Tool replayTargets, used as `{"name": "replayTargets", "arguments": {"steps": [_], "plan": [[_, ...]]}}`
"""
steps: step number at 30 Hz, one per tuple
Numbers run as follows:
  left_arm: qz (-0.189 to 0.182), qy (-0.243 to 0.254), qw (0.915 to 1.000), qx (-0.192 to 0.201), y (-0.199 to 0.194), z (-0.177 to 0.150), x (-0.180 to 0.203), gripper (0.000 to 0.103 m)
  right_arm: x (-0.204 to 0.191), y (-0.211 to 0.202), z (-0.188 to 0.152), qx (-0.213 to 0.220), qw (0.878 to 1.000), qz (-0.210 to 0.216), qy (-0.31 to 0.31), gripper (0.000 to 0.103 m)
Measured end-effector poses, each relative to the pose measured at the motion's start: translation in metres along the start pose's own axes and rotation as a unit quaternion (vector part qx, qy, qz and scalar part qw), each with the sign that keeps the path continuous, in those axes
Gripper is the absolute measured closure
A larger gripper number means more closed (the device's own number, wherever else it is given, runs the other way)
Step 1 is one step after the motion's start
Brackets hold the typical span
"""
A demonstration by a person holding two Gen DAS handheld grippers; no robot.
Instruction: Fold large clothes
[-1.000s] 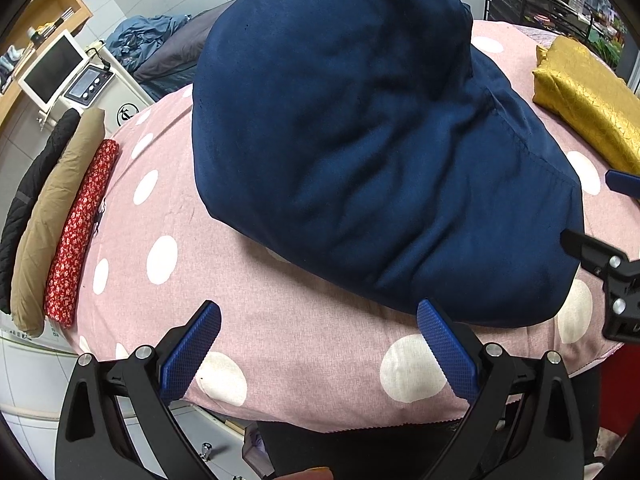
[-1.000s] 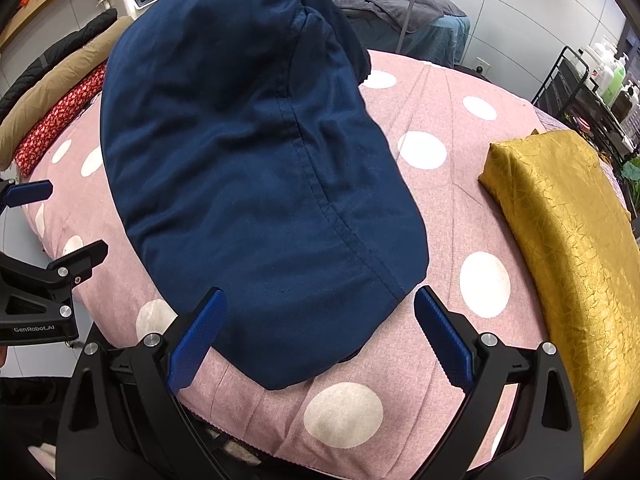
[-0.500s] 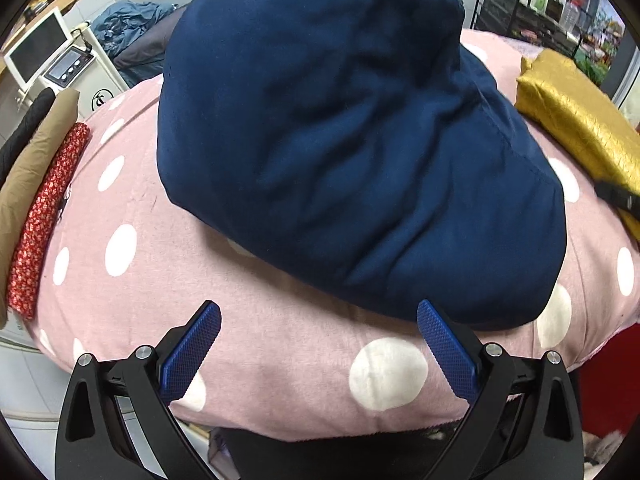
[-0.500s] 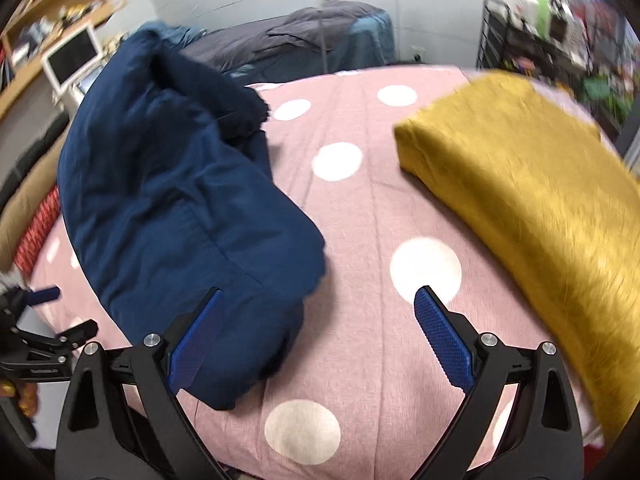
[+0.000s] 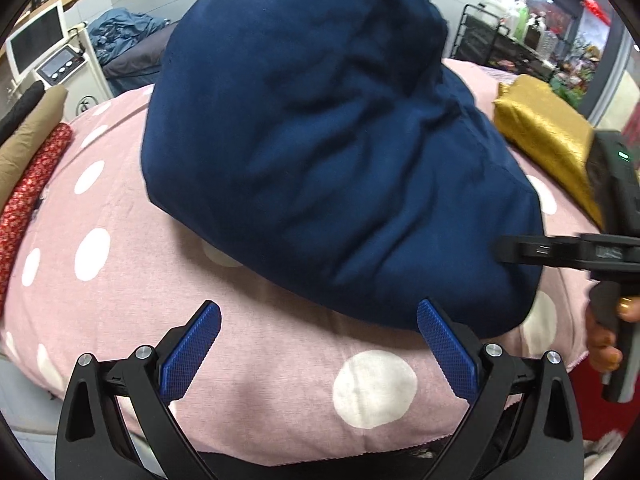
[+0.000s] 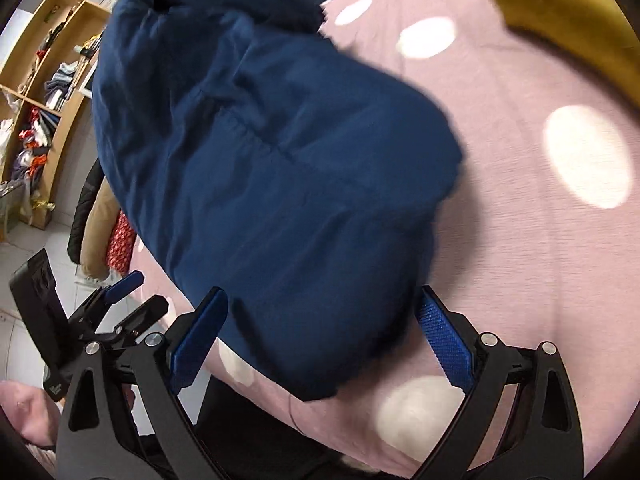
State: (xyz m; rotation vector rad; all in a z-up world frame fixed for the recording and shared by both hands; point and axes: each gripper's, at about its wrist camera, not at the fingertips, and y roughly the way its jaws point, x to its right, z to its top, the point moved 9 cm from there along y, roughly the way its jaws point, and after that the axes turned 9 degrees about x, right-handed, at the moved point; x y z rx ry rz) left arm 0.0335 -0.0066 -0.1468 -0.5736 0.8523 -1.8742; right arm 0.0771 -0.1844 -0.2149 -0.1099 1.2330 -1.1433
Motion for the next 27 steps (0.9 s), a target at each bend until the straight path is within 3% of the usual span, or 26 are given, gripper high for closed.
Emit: {"name": "replayTargets", "arguments": {"steps": [3,6,8,11,15,21,27], "plan": [[-0.029,0.005,0.9994,0.015,-0.003,-0.007,0.011,0.007,-0.016,0.012,0.000,0.003,1.000,0.000,-0.030,0.014],[-0.056,0.036,0.9969,0.041,-0.013,-0.015,0.031,0.007,-0.031,0.011,0.002,-0.001,0.999,0.004,-0.054,0.035],[-0.064,0.073,0.9929,0.069,-0.023,-0.021,0.048,0.006,-0.044,0.004,0.010,-0.006,0.998,0.039,-0.050,0.060],[-0.067,0.130,0.9838,0.104,-0.033,-0.024,0.076,0.006,-0.070,-0.010,0.038,-0.010,0.994,0.096,-0.049,0.075],[-0.051,0.150,0.9785,0.132,-0.033,-0.015,0.104,0.006,-0.121,-0.027,0.078,-0.016,0.984,0.153,-0.091,0.079],[0.035,0.069,0.9804,0.181,-0.033,0.028,0.089,0.006,-0.233,-0.047,0.127,-0.069,0.952,0.272,-0.120,0.080],[0.124,-0.002,0.9743,0.188,-0.025,0.057,0.038,0.006,-0.303,-0.023,0.123,-0.136,0.938,0.268,-0.174,0.080]]}}
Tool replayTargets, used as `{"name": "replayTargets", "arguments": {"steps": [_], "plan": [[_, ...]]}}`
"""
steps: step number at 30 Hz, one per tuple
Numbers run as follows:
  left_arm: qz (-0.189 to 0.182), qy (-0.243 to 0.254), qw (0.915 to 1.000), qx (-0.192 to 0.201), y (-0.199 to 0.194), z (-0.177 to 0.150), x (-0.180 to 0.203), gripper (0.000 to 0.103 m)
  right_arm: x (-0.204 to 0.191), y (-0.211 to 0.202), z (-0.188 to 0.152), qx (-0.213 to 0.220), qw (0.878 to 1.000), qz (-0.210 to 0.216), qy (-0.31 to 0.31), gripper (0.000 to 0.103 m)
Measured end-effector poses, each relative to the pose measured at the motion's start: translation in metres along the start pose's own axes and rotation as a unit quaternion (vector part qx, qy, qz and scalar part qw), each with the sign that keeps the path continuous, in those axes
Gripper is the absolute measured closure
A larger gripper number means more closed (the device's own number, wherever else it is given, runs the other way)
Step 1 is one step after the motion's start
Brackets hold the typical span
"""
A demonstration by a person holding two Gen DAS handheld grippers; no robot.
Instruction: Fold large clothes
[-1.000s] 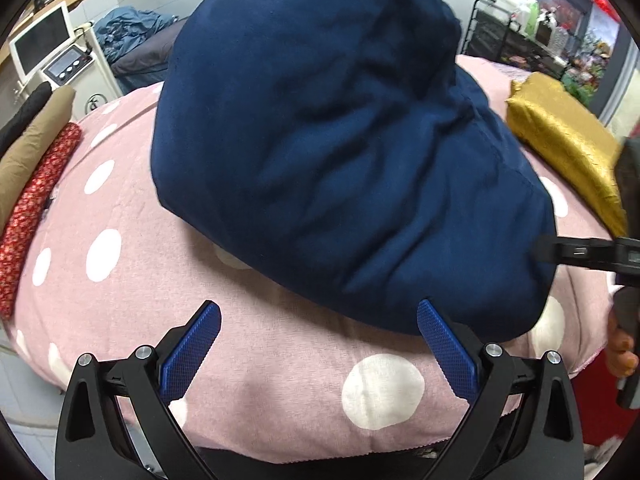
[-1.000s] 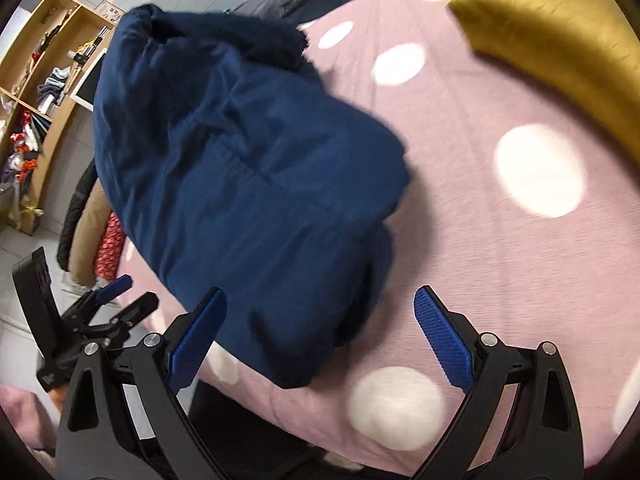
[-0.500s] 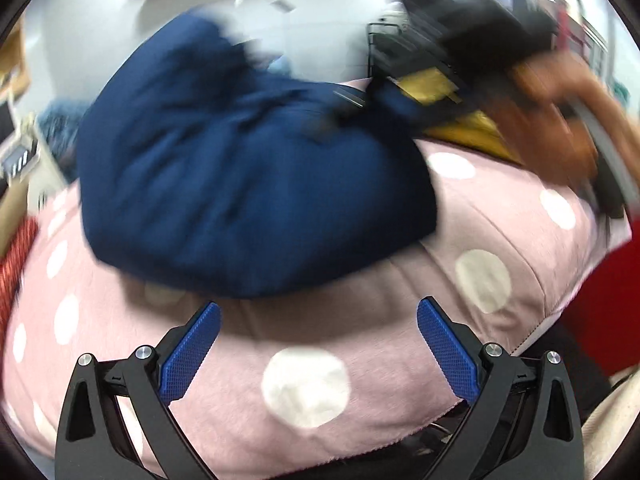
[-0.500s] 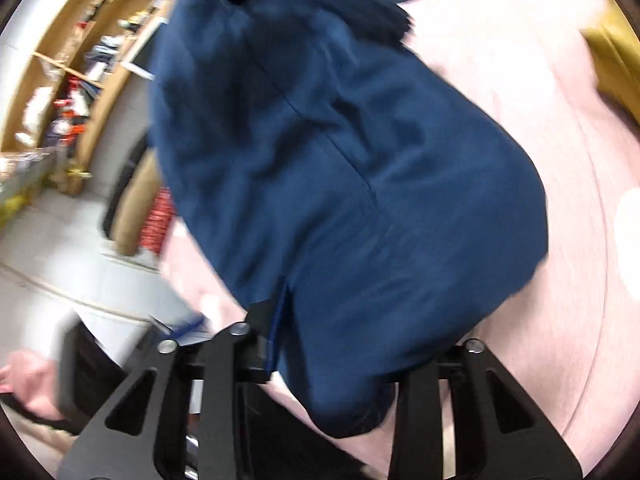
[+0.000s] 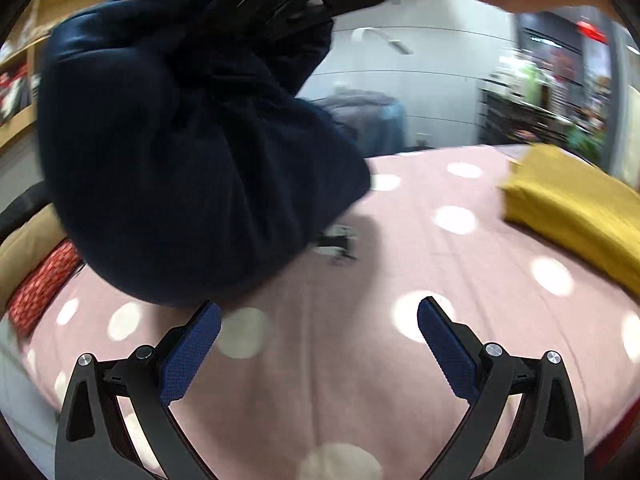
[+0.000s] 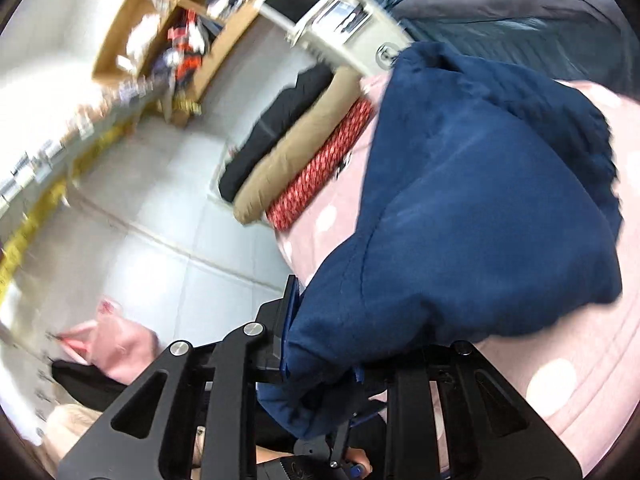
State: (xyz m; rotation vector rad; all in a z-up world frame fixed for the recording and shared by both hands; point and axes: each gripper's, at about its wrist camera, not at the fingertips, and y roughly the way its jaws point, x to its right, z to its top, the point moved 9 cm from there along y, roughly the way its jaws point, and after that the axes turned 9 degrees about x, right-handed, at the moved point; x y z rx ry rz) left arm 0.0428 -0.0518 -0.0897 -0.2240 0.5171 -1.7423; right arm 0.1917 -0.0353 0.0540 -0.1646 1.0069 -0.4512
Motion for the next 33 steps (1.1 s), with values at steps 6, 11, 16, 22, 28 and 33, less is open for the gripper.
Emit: {"name": "replayTargets", "arguments": {"steps": [6,11,16,22,28,33], "plan": [[0.061,-0.088,0.9938,0.030,-0.004,0.012,-0.065,0.006,0.005,0.053,-0.006,-0.055,0.994,0.053,0.076,0.078],[0.090,-0.124,0.9856,0.070,-0.019,0.024,-0.093,0.006,0.005,0.052,0.002,-0.081,0.990,0.051,0.107,0.024],[0.024,-0.191,0.9811,0.024,0.014,0.030,-0.122,0.005,0.001,0.013,-0.004,-0.079,0.994,-0.061,-0.039,0.024],[0.021,-0.214,0.9763,0.019,0.026,0.034,-0.145,0.005,0.008,-0.078,-0.013,0.024,0.999,-0.015,-0.030,0.024],[0.048,-0.318,0.9469,0.014,0.014,0.031,-0.197,0.005,0.088,-0.136,-0.046,0.105,0.967,-0.227,-0.044,0.024],[0.061,-0.228,0.9712,0.028,-0.017,0.038,-0.182,0.005,0.110,-0.113,-0.070,0.120,0.936,-0.292,-0.153,0.024]]}}
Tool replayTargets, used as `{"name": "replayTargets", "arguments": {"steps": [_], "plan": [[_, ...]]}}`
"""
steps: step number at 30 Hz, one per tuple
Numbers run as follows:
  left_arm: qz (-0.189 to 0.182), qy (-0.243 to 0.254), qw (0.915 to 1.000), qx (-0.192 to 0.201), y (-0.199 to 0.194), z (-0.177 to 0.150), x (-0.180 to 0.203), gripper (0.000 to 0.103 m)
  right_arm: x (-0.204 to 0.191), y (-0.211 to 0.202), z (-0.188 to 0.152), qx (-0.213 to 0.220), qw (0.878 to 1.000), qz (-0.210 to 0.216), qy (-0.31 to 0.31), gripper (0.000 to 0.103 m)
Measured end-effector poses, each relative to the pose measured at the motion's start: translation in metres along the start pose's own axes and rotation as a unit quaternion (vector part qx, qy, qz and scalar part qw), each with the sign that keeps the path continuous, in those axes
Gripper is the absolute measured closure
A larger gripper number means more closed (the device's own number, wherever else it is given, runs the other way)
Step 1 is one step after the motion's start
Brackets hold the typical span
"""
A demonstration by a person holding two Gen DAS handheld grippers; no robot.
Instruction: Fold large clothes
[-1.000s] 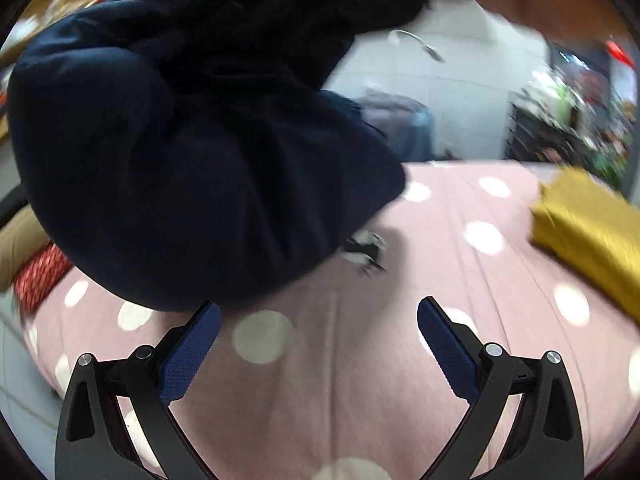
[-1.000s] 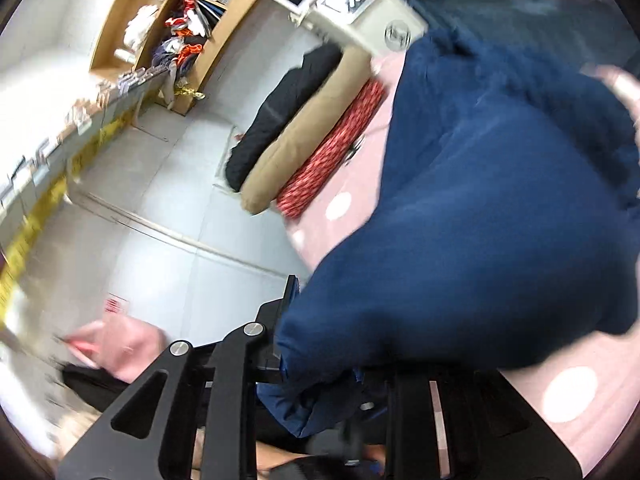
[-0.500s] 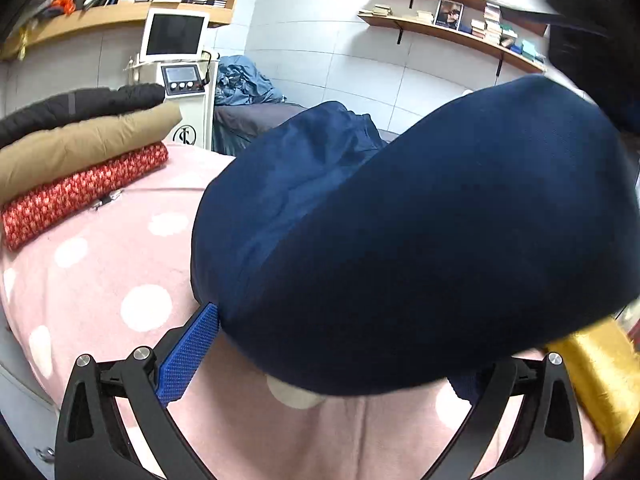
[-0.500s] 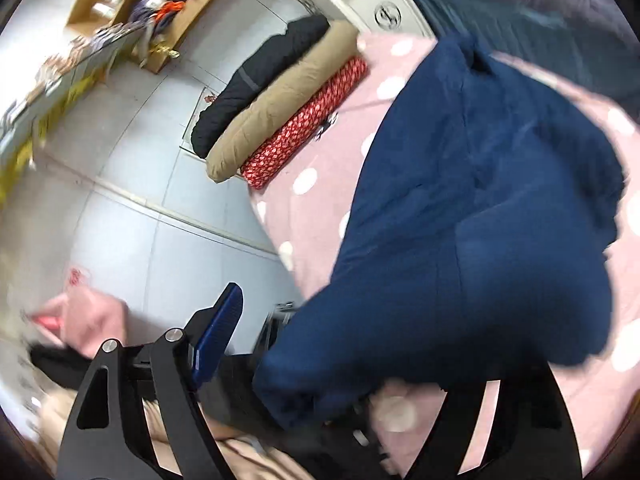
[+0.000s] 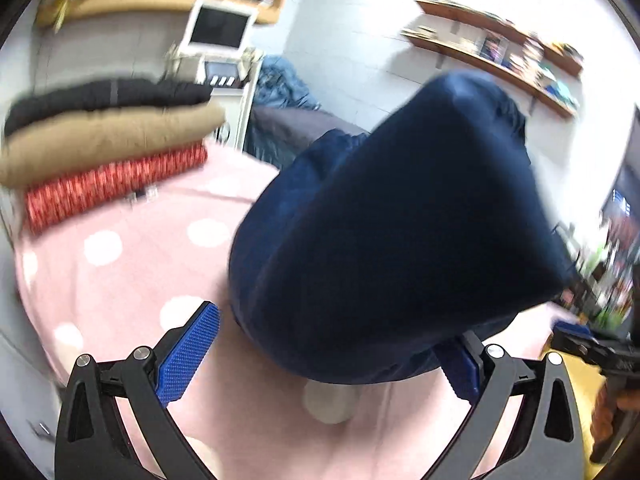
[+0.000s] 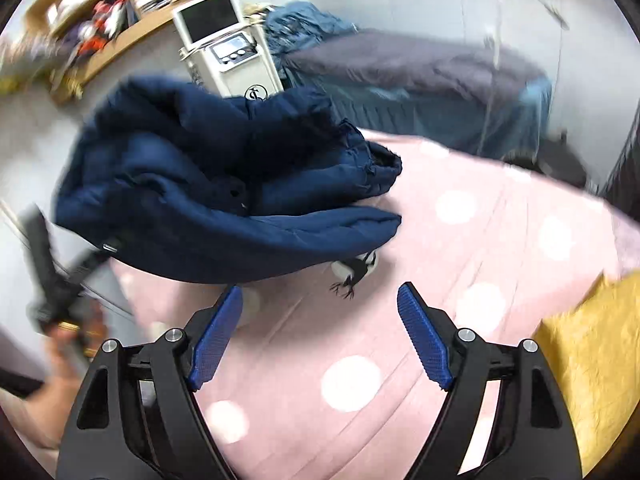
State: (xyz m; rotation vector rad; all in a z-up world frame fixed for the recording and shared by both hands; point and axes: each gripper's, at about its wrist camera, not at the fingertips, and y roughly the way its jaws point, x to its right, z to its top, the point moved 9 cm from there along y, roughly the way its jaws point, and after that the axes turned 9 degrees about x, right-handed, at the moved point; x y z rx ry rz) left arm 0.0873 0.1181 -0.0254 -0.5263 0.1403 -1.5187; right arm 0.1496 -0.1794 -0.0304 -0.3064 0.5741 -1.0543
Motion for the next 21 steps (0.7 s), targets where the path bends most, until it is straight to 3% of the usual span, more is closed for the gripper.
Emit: {"name": "replayTargets", "arguments": {"steps": [2,5,6,7,8,11,12,13,14,15,16,18,21], "plan": [[-0.008,0.016,0.9997,-0.015,-0.004,-0.005,0.010,0.005,-0.022,0.023,-0.006,0.008,0.999,0.025,-0.034,0.024],[-0.015,0.006,0.9994,-0.030,0.000,-0.008,0.007,0.005,-0.060,0.066,-0.008,0.017,0.990,0.003,-0.141,0.027],[-0.010,0.006,0.9995,-0.030,0.004,-0.004,-0.001,0.005,-0.072,0.074,-0.007,0.028,0.986,0.007,-0.164,0.040],[-0.002,0.002,0.9996,-0.030,0.005,-0.001,-0.010,0.005,-0.084,0.085,-0.013,0.015,0.985,0.015,-0.170,0.073],[0.009,-0.009,0.9996,-0.026,0.001,0.004,-0.022,0.005,-0.093,0.091,-0.022,-0.010,0.987,0.033,-0.159,0.081],[0.035,-0.058,0.9977,-0.007,-0.010,0.023,-0.068,0.005,-0.136,0.070,-0.052,-0.045,0.976,0.155,-0.142,0.088],[0.044,-0.075,0.9962,0.001,-0.014,0.028,-0.084,0.005,-0.158,0.051,-0.063,-0.059,0.966,0.226,-0.109,0.090],[0.053,-0.094,0.9942,0.000,-0.016,0.032,-0.100,0.007,-0.172,0.039,-0.067,-0.063,0.957,0.269,-0.087,0.096],[0.054,-0.102,0.9933,-0.004,-0.015,0.035,-0.107,0.007,-0.194,0.020,-0.074,-0.073,0.935,0.343,-0.052,0.103],[0.050,-0.110,0.9925,-0.013,-0.013,0.034,-0.113,0.007,-0.211,0.006,-0.079,-0.080,0.913,0.398,-0.031,0.103],[0.042,-0.114,0.9923,-0.024,-0.009,0.032,-0.115,0.007,-0.235,-0.005,-0.090,-0.085,0.905,0.415,-0.050,0.103],[0.029,-0.096,0.9940,-0.043,-0.004,0.024,-0.107,0.005,-0.259,0.001,-0.111,-0.089,0.923,0.341,-0.153,0.102],[0.016,-0.072,0.9956,-0.058,-0.005,0.005,-0.090,0.005,-0.257,0.010,-0.104,-0.054,0.936,0.285,-0.197,0.100]]}}
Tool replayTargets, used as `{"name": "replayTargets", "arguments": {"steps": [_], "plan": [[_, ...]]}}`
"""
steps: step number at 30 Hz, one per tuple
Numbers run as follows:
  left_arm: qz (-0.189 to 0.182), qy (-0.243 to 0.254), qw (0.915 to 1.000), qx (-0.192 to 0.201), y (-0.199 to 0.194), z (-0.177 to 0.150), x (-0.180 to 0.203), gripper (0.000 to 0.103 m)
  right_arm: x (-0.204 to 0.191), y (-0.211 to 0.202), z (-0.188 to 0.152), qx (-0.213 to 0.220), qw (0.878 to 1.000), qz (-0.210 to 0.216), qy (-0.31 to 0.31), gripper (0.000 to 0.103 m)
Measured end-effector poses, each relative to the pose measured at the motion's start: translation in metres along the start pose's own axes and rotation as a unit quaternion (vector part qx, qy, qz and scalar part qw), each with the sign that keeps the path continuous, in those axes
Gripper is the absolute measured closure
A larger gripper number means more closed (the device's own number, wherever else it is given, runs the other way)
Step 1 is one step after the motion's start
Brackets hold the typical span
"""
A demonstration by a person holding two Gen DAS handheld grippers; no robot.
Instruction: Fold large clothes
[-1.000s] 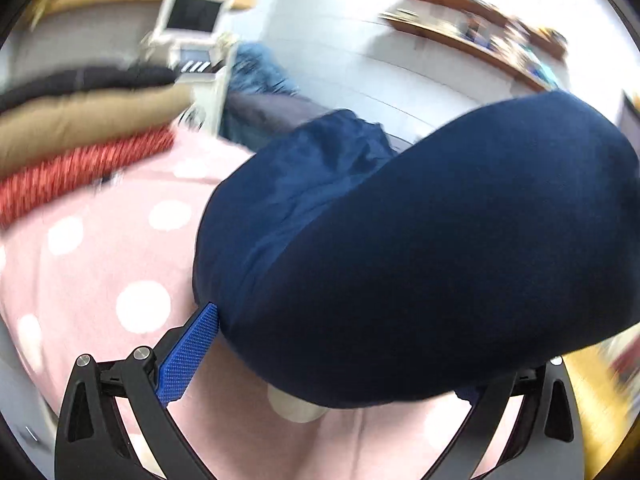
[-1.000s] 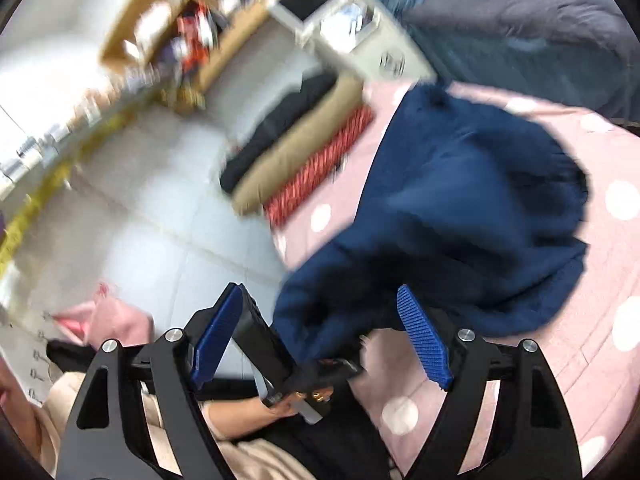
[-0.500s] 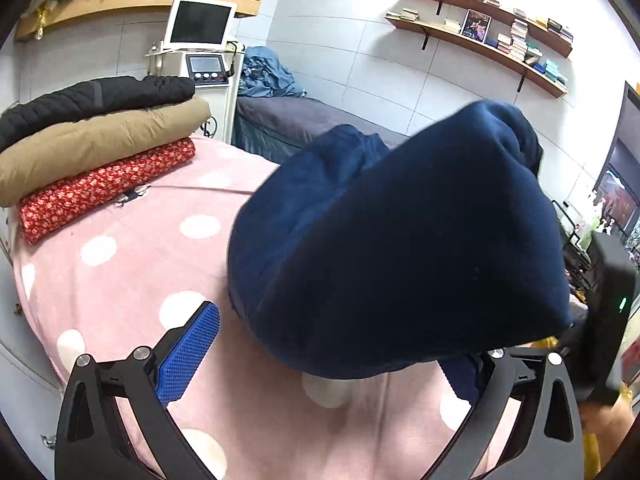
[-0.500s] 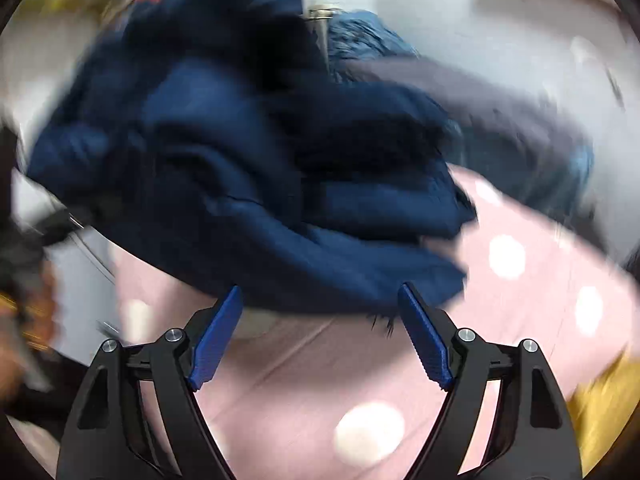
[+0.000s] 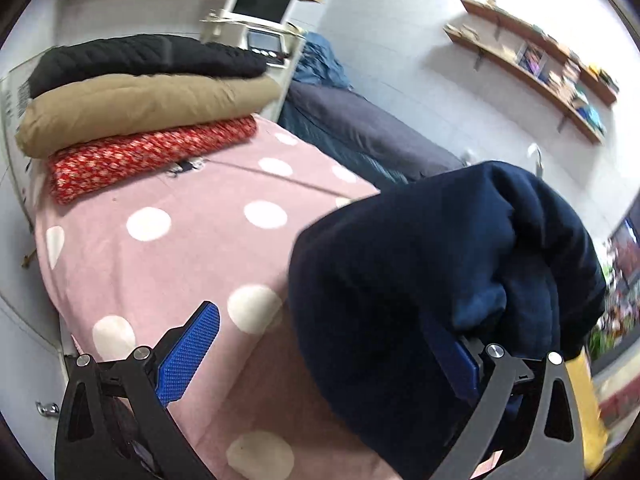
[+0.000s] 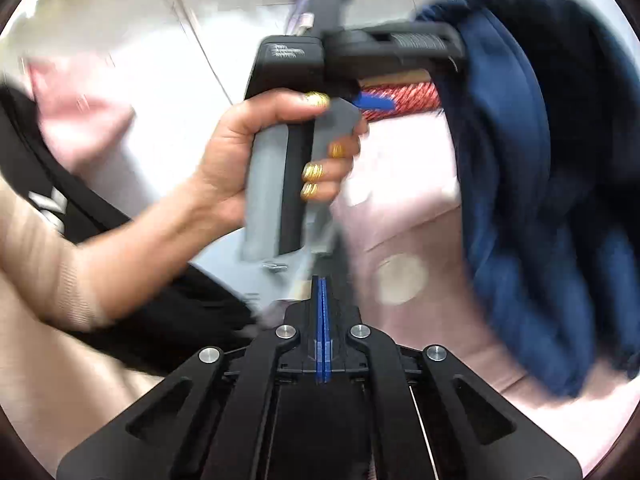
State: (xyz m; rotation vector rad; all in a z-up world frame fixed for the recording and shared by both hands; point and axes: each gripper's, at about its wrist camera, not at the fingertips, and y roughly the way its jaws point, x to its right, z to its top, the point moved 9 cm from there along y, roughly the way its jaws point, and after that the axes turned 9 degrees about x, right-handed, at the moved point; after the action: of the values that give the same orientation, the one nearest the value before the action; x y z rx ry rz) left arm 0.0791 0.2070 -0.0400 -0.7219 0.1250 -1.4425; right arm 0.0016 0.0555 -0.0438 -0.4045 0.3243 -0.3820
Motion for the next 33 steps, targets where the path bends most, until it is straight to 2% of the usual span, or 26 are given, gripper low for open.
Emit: {"name": "replayTargets", "arguments": {"steps": [1,2,3,6,8,9,11,14,16,17,18,19,21,23,25,26,28,31,33], "plan": [[-0.002,0.001,1.0000,-0.003,0.002,-0.004,0.000,0.005,0.021,-0.004,0.005,0.002,0.999,-0.033,0.020,0.087],[-0.005,-0.004,0.9999,-0.008,0.004,-0.010,0.000,0.005,0.035,-0.008,0.010,0.005,0.998,-0.057,0.039,0.060],[-0.008,-0.010,0.9999,-0.011,0.005,-0.014,-0.001,0.005,0.057,-0.026,0.018,0.026,0.994,-0.086,0.067,0.049],[-0.011,-0.025,0.9996,-0.013,0.008,-0.018,-0.003,0.005,0.089,-0.077,0.046,0.111,0.982,-0.125,0.084,0.044],[-0.009,-0.016,0.9998,-0.012,0.007,-0.018,0.001,0.005,0.105,-0.108,0.068,0.149,0.970,-0.185,0.048,0.024],[-0.008,-0.010,0.9999,-0.010,0.008,-0.017,0.002,0.005,0.115,-0.114,0.078,0.146,0.962,-0.231,0.013,0.023],[-0.005,0.007,0.9999,-0.008,0.007,-0.017,0.007,0.006,0.125,-0.102,0.091,0.117,0.949,-0.289,-0.048,0.023],[0.000,0.026,0.9996,-0.003,0.005,-0.019,0.011,0.007,0.109,-0.053,0.115,0.074,0.946,-0.294,-0.117,0.023],[0.005,0.039,0.9992,0.000,0.002,-0.022,0.012,0.007,0.126,-0.028,0.124,0.050,0.934,-0.328,-0.132,0.023],[0.008,0.047,0.9988,0.004,-0.001,-0.025,0.011,0.007,0.139,-0.020,0.129,0.033,0.931,-0.339,-0.130,0.035],[0.009,0.053,0.9985,0.011,-0.004,-0.027,0.011,0.007,0.147,-0.004,0.126,0.020,0.934,-0.338,-0.115,0.052],[0.012,0.056,0.9980,0.024,-0.010,-0.029,0.009,0.007,0.154,0.000,0.128,0.019,0.948,-0.311,-0.069,0.078],[0.022,0.057,0.9948,0.082,-0.030,-0.032,0.006,0.006,0.178,-0.007,0.141,0.043,0.957,-0.283,0.034,0.082],[0.053,0.066,0.9864,0.141,-0.049,-0.039,0.007,0.006,0.196,-0.017,0.146,0.065,0.954,-0.273,0.110,0.084],[0.051,0.091,0.9812,0.162,-0.058,-0.052,0.023,0.006,0.217,-0.027,0.155,0.081,0.946,-0.278,0.149,0.085],[0.046,0.102,0.9795,0.167,-0.061,-0.061,0.036,0.006,0.226,-0.030,0.159,0.084,0.943,-0.283,0.155,0.085],[0.008,0.114,0.9782,0.173,-0.067,-0.082,0.065,0.006,0.237,-0.030,0.160,0.083,0.941,-0.282,0.167,0.085],[-0.004,0.161,0.9787,0.127,-0.052,-0.116,0.093,0.006,0.248,-0.026,0.161,0.085,0.939,-0.276,0.185,0.085],[0.005,0.179,0.9791,0.097,-0.036,-0.133,0.100,0.006,0.255,-0.027,0.159,0.087,0.938,-0.277,0.190,0.085]]}}
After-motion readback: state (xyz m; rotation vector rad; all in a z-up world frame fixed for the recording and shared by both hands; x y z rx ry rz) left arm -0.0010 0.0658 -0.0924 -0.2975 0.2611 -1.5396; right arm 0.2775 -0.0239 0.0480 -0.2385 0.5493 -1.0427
